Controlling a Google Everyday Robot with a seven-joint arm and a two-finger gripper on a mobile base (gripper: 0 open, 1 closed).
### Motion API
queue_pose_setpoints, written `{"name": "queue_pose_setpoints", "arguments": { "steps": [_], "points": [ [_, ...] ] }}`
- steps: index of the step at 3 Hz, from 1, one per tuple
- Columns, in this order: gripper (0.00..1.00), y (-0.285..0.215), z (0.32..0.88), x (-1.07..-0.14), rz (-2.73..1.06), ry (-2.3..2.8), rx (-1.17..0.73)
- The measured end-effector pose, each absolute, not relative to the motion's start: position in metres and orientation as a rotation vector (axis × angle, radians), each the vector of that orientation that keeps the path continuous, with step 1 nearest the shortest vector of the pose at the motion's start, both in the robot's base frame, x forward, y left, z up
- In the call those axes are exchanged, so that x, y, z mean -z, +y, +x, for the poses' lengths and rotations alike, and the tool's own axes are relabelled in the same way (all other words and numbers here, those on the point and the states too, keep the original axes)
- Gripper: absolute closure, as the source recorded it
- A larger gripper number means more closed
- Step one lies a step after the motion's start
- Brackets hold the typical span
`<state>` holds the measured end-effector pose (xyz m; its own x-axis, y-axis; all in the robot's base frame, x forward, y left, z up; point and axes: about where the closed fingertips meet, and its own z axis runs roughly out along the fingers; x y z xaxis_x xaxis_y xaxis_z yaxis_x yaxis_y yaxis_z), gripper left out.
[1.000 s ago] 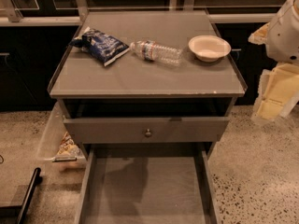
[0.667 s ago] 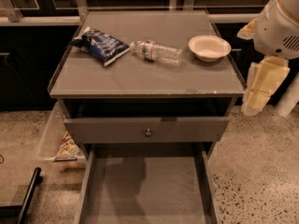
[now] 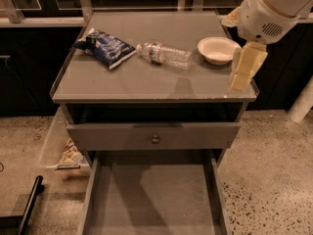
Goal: Place water bottle into middle drawer
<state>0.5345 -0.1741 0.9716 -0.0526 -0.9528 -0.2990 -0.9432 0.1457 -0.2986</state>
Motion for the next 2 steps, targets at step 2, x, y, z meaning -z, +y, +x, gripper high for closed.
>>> {"name": "queue_pose_setpoints", "arguments": {
  "steps": [2],
  "points": [
    [0.00,-0.1683,0.5409,-0.9694,-1.803,1.994,0.017]
  ]
}}
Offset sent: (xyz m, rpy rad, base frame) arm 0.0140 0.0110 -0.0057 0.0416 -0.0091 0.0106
